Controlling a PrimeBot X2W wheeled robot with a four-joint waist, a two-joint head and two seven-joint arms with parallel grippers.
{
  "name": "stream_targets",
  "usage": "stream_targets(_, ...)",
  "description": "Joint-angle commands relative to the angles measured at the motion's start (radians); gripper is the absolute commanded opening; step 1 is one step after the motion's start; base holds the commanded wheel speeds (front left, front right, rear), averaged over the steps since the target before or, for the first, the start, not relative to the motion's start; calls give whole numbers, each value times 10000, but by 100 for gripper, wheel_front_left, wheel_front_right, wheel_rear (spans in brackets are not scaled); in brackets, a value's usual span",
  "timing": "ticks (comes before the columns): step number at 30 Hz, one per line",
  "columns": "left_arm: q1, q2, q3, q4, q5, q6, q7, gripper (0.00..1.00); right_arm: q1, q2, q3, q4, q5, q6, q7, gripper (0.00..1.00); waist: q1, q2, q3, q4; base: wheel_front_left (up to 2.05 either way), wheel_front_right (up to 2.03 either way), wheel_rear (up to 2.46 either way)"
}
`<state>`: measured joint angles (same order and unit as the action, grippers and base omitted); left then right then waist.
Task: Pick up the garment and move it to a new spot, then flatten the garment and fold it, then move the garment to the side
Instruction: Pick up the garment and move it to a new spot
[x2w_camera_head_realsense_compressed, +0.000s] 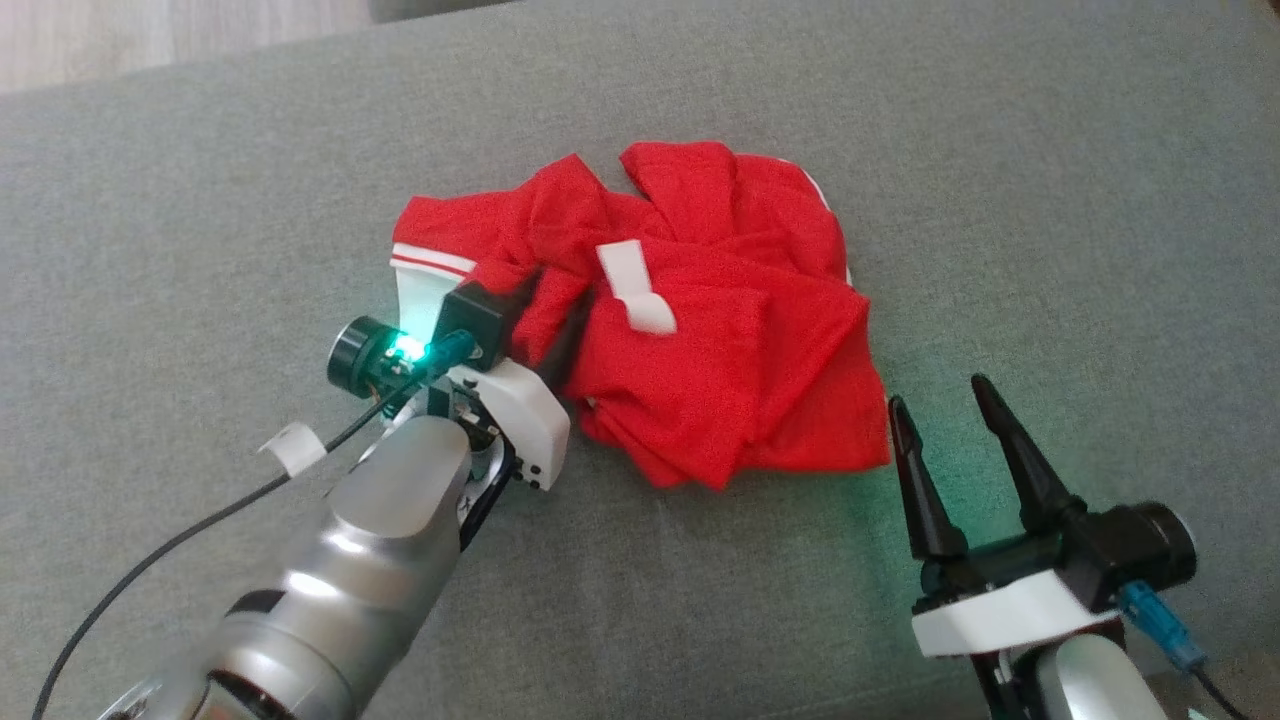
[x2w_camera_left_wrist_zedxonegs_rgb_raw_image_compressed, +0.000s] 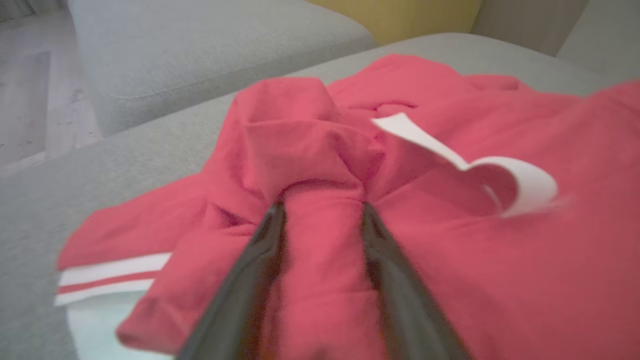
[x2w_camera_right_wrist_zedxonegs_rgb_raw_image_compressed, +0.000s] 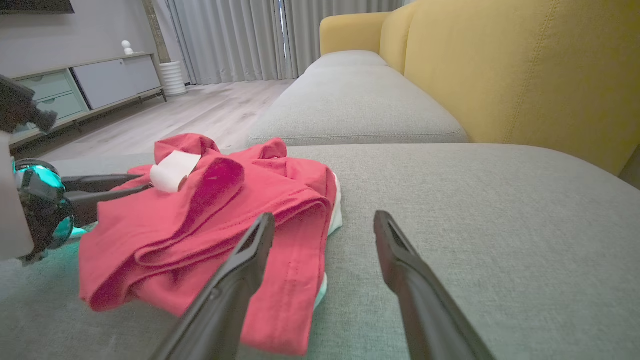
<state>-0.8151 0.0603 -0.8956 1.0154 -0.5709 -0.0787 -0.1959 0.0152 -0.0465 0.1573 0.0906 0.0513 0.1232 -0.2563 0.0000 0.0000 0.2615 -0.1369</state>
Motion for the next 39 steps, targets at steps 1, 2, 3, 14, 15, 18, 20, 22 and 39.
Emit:
stream_targets(1, -350, 48, 43, 72, 23, -104, -26, 0, -344, -37, 204, -331, -51, 75, -55, 100, 0, 0, 114, -56, 0, 0, 0)
stream_targets(2, -398, 17, -37, 253, -3, -201, -44, 0, -353, -37, 179, -333, -59, 75, -55, 100, 0, 0, 135, -51, 0, 0, 0)
stream_targets(3, -461, -7, -89, 381, -27, -267, -115, 0, -358, -37, 155, -333, -62, 75, -55, 100, 0, 0, 148, -40, 0, 0, 0)
stream_targets(14, -2181, 573, 432, -1887, 871, -248, -654, 0, 31, -37, -69, -205, 222, 75, -55, 100, 0, 0, -815, 832, 0, 0, 0)
stream_targets(15, -2270, 736, 651, -2297, 892, -257, -654, 0, 101, -37, -94, -192, 257, 75, -55, 100, 0, 0, -972, 948, 0, 0, 0)
stream_targets(18, -2505, 1245, 1122, -3082, 720, -361, -656, 0, 298, -37, -32, -131, 291, 75, -55, 100, 0, 0, -1344, 1189, 0, 0, 0)
stream_targets(20, -2681, 1580, 1357, -3302, 403, -430, -656, 0, 376, -37, 2, -102, 312, 75, -55, 100, 0, 0, -1513, 1310, 0, 0, 0)
stream_targets(22, -2953, 2018, 1418, -3399, 348, -462, -633, 0, 423, -37, 12, -90, 345, 75, -55, 100, 0, 0, -1627, 1406, 0, 0, 0)
stream_targets(39, -2471, 5693, 2897, -2521, 4, 426, -598, 0, 631, -37, -770, -383, -196, 75, -55, 100, 0, 0, -713, 3017, 0, 0, 0)
